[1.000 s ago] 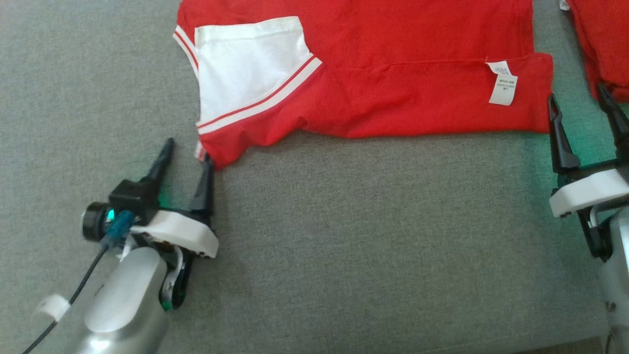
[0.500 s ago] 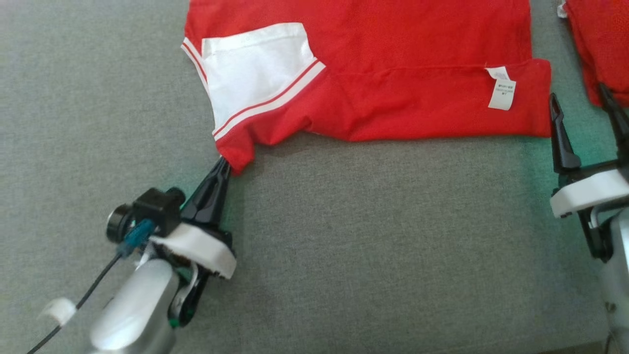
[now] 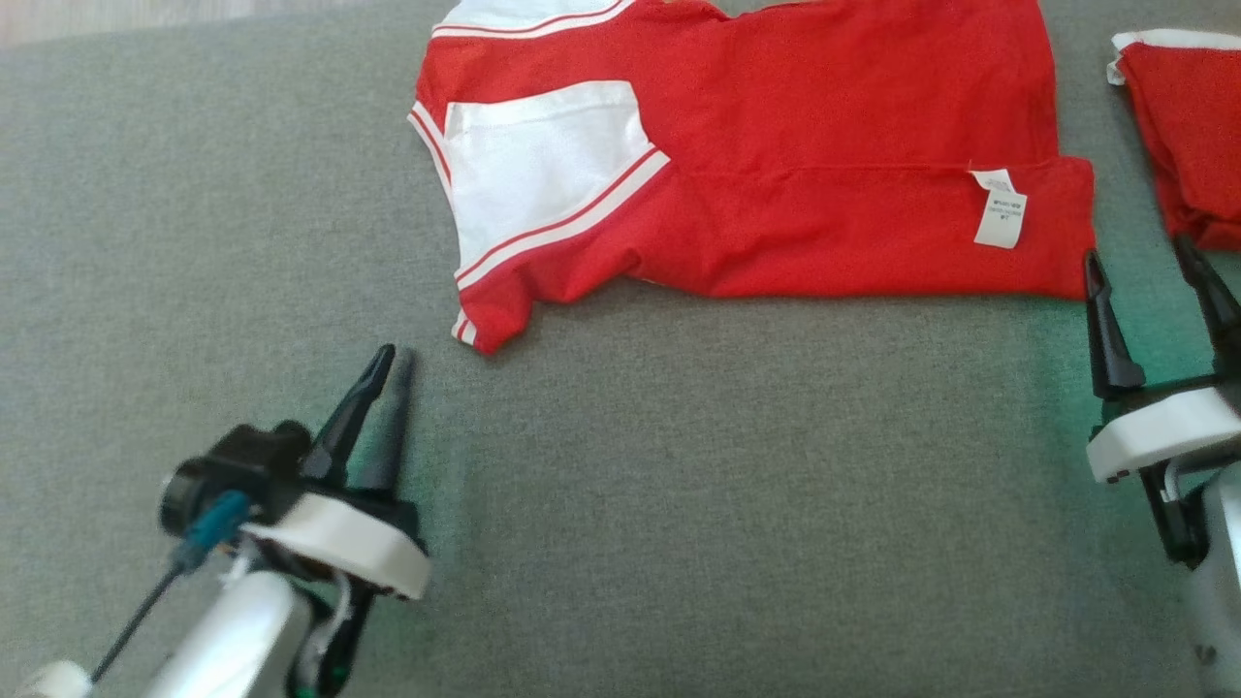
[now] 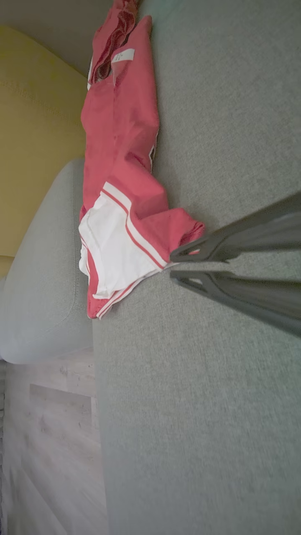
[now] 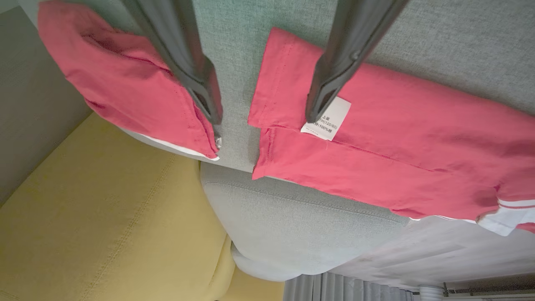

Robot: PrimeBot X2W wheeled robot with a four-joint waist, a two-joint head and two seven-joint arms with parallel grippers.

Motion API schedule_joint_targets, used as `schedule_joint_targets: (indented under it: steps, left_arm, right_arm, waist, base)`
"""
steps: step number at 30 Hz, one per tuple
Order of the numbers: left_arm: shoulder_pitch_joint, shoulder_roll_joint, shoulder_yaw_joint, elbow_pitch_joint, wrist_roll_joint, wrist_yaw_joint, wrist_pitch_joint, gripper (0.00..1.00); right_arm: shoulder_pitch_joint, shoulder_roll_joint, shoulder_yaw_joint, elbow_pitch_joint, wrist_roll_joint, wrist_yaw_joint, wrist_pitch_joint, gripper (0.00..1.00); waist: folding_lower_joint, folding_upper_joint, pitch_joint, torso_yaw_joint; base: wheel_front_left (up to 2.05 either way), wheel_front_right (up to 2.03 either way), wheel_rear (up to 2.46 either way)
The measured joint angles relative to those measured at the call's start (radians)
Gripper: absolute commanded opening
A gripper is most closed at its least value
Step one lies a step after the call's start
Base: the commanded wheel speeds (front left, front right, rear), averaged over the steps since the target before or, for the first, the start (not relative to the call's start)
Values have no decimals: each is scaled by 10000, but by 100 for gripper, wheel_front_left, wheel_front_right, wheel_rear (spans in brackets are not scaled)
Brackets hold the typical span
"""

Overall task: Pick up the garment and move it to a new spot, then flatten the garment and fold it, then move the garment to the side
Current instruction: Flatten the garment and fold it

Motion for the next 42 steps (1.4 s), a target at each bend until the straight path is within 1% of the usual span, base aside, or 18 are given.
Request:
schedule_joint_targets:
  steps: [4,6,7,9,13,14,15,16,21,23,25,27,28,33,37,40,41,42]
  left_arm:
    - [-261,-362,-401,249,217,79,307,100]
    - [-634,-568,-621,575,395,81,472,100]
    - [-1066,-690,-794,968,629,142,564,100]
    - [-1414,-765,-865,1375,796,217,711,100]
    - [-1722,-759,-936,2044,1189,520,788,100]
    - [-1729,-759,-940,2146,1200,520,798,70]
    - [-1733,-755,-963,2224,1206,520,798,18]
    - [-1747,-750,-965,2243,1216,520,792,0]
    - [-1863,-727,-1124,2274,1277,424,616,0]
    - [-1856,-673,-1166,2257,1317,418,529,0]
    - [-1857,-594,-1177,2178,1342,416,495,0]
    - [-1858,-508,-1202,2075,1440,397,454,0]
    - [-1858,-508,-1202,2075,1440,397,454,0]
    - [-1860,-274,-1352,1862,1649,372,458,0]
    - [-1858,-40,-1469,1611,1862,441,514,0]
    - [-1844,109,-1478,1436,1906,493,546,0]
    - [-1835,136,-1484,1371,1906,520,546,0]
    - [-1826,155,-1488,1312,1906,522,546,0]
  right_arm:
    - [-1,63,81,46,86,0,0,100]
    - [-25,77,178,46,86,0,0,100]
    - [-84,86,253,44,88,0,0,100]
    - [-127,86,261,40,113,0,0,100]
    - [-132,84,245,38,173,0,0,100]
    - [-132,86,232,38,173,0,0,100]
    - [-131,86,203,38,171,0,0,100]
    - [-131,86,184,38,171,0,0,100]
    - [-134,86,171,56,207,0,0,100]
    - [-178,109,301,153,500,0,0,100]
    - [-337,142,479,399,1074,0,0,100]
    - [-616,121,796,844,1653,0,0,100]
    - [-616,121,796,844,1653,0,0,100]
    - [-1450,-150,1450,2288,3047,0,65,100]
    - [-2071,-357,1795,3173,3758,0,529,100]
    - [-2322,-426,2174,3582,4257,0,974,100]
    - [-2373,-431,2259,3643,4479,0,1116,65]
    - [-2415,-460,2355,3662,4698,0,1248,37]
  waist:
    - [1,0,143,-66]
    - [1,0,253,-145]
    - [1,0,364,-254]
    - [2,0,476,-372]
    - [2,0,663,-574]
    - [2,0,696,-603]
    - [2,0,721,-623]
    - [1,0,735,-627]
    - [1,0,727,-477]
    - [1,0,709,-383]
    - [1,0,697,-287]
    - [2,0,695,-187]
    - [2,0,695,-187]
    - [1,0,730,38]
    - [2,0,754,170]
    - [2,0,736,255]
    - [1,0,715,280]
    - [1,0,693,306]
  base:
    - [0,0,0]
    - [0,0,0]
    - [0,0,0]
    - [0,0,0]
    - [0,0,0]
    - [0,0,0]
    - [0,0,0]
    - [0,0,0]
    - [0,0,0]
    - [0,0,0]
    - [0,0,0]
    - [0,0,0]
    - [0,0,0]
    - [0,0,0]
    - [0,0,0]
    - [0,0,0]
    - [0,0,0]
    - [0,0,0]
